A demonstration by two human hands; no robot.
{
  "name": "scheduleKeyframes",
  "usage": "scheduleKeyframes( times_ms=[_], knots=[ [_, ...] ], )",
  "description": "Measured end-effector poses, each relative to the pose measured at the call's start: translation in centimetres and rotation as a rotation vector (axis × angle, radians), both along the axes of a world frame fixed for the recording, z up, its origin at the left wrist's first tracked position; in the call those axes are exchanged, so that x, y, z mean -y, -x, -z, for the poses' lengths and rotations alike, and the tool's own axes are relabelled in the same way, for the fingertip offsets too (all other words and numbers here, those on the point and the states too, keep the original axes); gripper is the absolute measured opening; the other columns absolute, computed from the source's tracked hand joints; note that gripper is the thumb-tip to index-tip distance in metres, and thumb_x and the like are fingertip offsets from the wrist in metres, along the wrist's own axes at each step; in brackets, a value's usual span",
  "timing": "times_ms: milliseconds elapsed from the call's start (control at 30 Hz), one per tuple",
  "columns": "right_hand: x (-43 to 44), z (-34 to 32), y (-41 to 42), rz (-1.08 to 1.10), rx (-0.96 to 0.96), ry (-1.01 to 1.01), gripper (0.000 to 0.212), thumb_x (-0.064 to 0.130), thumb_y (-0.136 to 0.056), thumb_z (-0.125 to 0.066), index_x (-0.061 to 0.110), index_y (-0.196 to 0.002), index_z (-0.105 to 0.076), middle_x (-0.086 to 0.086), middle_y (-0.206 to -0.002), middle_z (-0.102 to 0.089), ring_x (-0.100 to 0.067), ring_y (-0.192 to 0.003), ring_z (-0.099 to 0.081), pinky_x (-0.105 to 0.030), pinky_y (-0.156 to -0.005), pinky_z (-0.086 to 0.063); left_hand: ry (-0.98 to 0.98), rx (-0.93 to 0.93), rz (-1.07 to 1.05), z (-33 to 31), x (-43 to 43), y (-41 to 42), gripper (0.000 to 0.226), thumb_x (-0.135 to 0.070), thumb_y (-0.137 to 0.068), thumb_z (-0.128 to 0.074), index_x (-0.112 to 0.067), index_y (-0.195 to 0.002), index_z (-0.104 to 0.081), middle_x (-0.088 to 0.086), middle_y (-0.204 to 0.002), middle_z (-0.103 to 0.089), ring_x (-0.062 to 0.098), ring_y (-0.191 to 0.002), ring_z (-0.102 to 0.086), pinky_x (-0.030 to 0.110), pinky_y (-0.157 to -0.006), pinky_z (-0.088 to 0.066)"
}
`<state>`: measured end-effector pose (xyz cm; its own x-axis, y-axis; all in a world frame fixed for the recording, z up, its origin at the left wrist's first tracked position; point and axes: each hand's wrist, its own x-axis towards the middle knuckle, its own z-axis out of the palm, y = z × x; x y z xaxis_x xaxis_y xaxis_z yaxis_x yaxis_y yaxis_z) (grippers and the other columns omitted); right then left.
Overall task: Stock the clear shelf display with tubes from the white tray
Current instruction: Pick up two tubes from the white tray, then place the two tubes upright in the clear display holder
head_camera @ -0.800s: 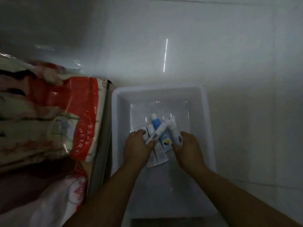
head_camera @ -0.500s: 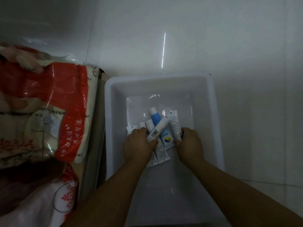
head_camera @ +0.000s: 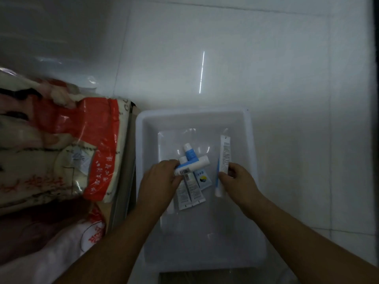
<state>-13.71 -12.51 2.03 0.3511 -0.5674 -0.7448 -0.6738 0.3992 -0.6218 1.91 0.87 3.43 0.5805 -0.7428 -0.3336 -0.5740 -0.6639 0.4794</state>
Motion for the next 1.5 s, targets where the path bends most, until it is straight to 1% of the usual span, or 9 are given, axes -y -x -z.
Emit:
scheduleKeyframes(
  times_ms=[100, 233, 467, 767, 1000, 1100, 1233, 1333, 1500],
  knots=[
    [2.0, -7.0, -1.0, 0.029, 0.108, -0.124, 0.016, 0.012, -0.093, -0.054, 0.021, -0.105, -0.061, -0.002, -0.105, -0.069, -0.013, -0.092, -0.067, -0.038, -0.081, -0.059, 0.089, 0.145, 0.116, -6.2, 0.9, -1.7, 0.022, -0.028, -0.083, -0.069, -0.020, -0.103, -0.070, -0.001, -0.094, -0.073, 0.018, -0.084, -0.065, 0.034, -0.077, -0.050],
    [6.1, -17.5, -2.7, -0.065, 0.209, -0.144, 0.018, 0.007, -0.094, -0.049, 0.014, -0.105, -0.061, -0.009, -0.104, -0.065, -0.017, -0.093, -0.065, -0.027, -0.071, -0.059, 0.238, 0.288, 0.296, -15.5, 3.6, -4.4, 0.024, -0.023, -0.077, -0.074, -0.015, -0.099, -0.071, 0.003, -0.093, -0.074, 0.026, -0.087, -0.066, 0.036, -0.080, -0.047],
    [12.4, -35.4, -3.7, -0.239, 0.396, -0.203, 0.028, 0.006, -0.090, -0.052, 0.006, -0.115, -0.063, -0.010, -0.105, -0.068, -0.020, -0.094, -0.065, -0.041, -0.094, -0.055, 0.539, 0.598, 0.526, -34.6, 10.4, -7.1, 0.020, -0.021, -0.082, -0.069, -0.010, -0.098, -0.075, 0.003, -0.102, -0.077, 0.034, -0.107, -0.065, 0.046, -0.093, -0.044],
    [14.8, -55.0, 2.1, -0.277, 0.565, -0.075, 0.040, 0.034, -0.083, -0.065, 0.021, -0.121, -0.061, -0.011, -0.115, -0.069, -0.025, -0.103, -0.067, -0.038, -0.089, -0.054, 0.698, 0.775, 0.675, -55.5, 16.2, -2.6, 0.016, -0.025, -0.087, -0.071, -0.019, -0.099, -0.078, -0.007, -0.113, -0.077, 0.023, -0.087, -0.058, 0.036, -0.075, -0.044],
    [15.4, -65.3, 6.9, -0.107, 0.621, -0.053, 0.026, 0.017, -0.087, -0.064, 0.017, -0.113, -0.064, -0.003, -0.096, -0.072, -0.012, -0.082, -0.067, -0.027, -0.071, -0.054, 0.639, 0.020, 0.304, -65.7, 19.1, 4.7, 0.070, 0.001, -0.077, -0.074, -0.023, -0.139, -0.051, -0.019, -0.144, -0.050, 0.003, -0.098, -0.065, 0.017, -0.084, -0.055],
    [16.3, -68.7, 8.2, -0.086, 0.618, 0.011, 0.026, 0.022, -0.086, -0.065, 0.019, -0.112, -0.066, -0.002, -0.098, -0.073, -0.011, -0.082, -0.068, -0.027, -0.072, -0.053, 0.627, -0.420, -0.024, -69.1, 20.1, 7.7, 0.083, 0.011, -0.083, -0.060, -0.029, -0.150, -0.031, -0.035, -0.126, -0.051, 0.008, -0.107, -0.067, 0.015, -0.083, -0.056],
    [16.7, -72.2, 9.1, -0.042, 0.600, 0.087, 0.024, 0.013, -0.090, -0.063, 0.016, -0.113, -0.065, -0.006, -0.101, -0.073, -0.011, -0.084, -0.068, -0.025, -0.071, -0.053, 0.687, -0.583, -0.197, -72.3, 21.1, 10.2, 0.085, 0.007, -0.085, -0.059, -0.027, -0.154, -0.021, -0.041, -0.116, -0.060, 0.013, -0.111, -0.067, 0.028, -0.090, -0.054],
    [15.7, -74.3, 9.7, 0.036, 0.630, 0.135, 0.021, 0.010, -0.090, -0.063, 0.016, -0.110, -0.065, -0.012, -0.104, -0.074, -0.016, -0.087, -0.068, -0.031, -0.075, -0.055, 0.647, -0.707, -0.292, -74.3, 21.1, 11.2, 0.062, -0.013, -0.090, -0.062, -0.016, -0.148, -0.040, -0.011, -0.139, -0.055, 0.018, -0.112, -0.067, 0.038, -0.096, -0.054],
    [13.1, -78.1, 11.7, 0.151, 0.615, 0.253, 0.023, 0.008, -0.088, -0.062, 0.020, -0.107, -0.067, -0.011, -0.105, -0.075, -0.019, -0.091, -0.069, -0.035, -0.083, -0.055, 0.388, -0.986, -0.189, -79.1, 20.5, 14.0, 0.023, -0.025, -0.095, -0.058, -0.012, -0.102, -0.075, 0.014, -0.101, -0.078, 0.028, -0.088, -0.074, 0.042, -0.082, -0.061]
  ],
)
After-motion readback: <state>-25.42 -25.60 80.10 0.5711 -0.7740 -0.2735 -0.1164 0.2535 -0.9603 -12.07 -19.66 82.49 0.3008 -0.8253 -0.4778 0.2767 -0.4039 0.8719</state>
